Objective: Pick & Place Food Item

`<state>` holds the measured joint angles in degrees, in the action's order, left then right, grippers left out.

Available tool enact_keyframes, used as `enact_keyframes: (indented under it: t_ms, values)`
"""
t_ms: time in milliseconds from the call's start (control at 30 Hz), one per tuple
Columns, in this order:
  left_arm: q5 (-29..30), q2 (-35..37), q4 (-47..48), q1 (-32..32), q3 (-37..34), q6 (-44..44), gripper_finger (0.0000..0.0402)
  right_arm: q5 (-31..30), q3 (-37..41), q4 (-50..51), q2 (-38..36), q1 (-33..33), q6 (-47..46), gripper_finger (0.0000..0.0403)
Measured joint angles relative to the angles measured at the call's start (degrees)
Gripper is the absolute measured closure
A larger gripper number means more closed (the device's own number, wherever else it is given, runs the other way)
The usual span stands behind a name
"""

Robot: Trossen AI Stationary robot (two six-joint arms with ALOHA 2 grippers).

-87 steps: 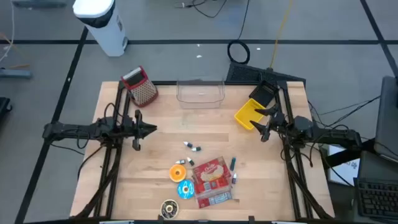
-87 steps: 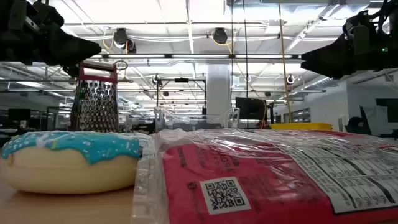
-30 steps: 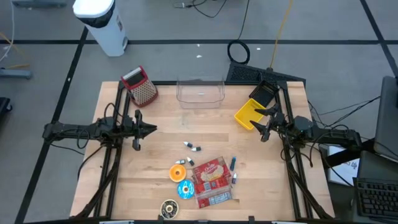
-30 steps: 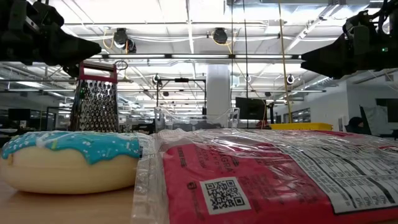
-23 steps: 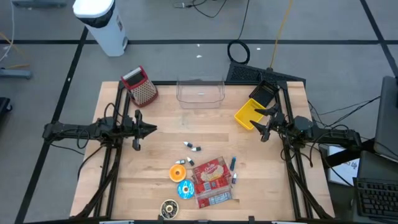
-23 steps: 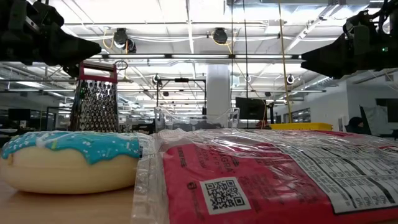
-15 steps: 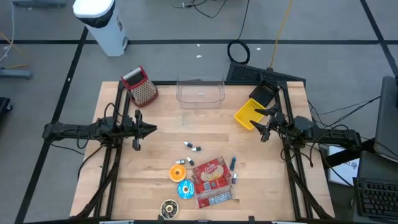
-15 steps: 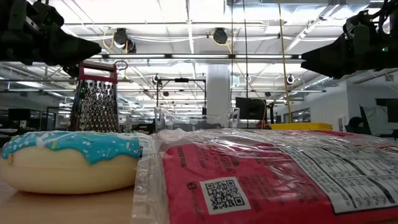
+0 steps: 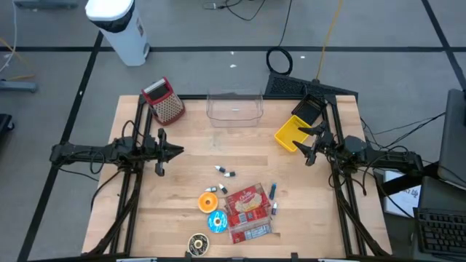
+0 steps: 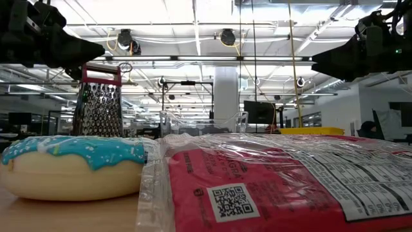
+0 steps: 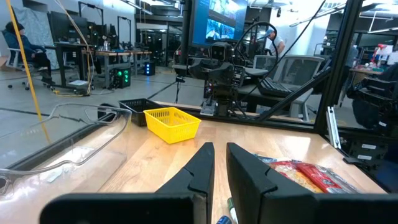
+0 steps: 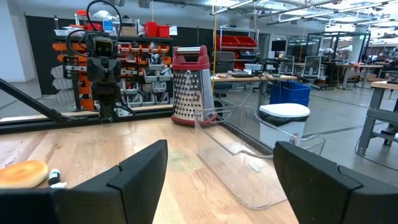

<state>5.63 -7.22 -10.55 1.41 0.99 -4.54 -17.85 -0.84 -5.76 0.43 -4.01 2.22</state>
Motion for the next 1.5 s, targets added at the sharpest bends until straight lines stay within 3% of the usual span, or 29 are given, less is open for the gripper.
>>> enact_keyframes:
  t_ms: [900,1133,1300,1400,1500]
  values:
    - [0.0,0.0,0.0,0.0,0.0,0.0,0.0360,0.0,0.0,0.0,0.0,0.0,-0.5,0.0124]
    - [0.0,0.0,0.0,0.0,0.0,0.0,0.0360,2.7,0.0,-0.8,0.0,0.0,-27.5,0.0125]
    - [0.0,0.0,0.0,0.0,0.0,0.0,0.0360,-4.5,0.0,-1.7,0.0,0.0,-37.3,0.0124]
    - [0.0,0.0,0.0,0.0,0.0,0.0,0.0360,-3.8,0.0,-1.8,0.5,0.0,-43.5,0.0125]
    - [0.0,0.0,0.0,0.0,0.0,0.0,0.0360,1.1,0.0,-3.4,2.0,0.0,-48.0,0.0125]
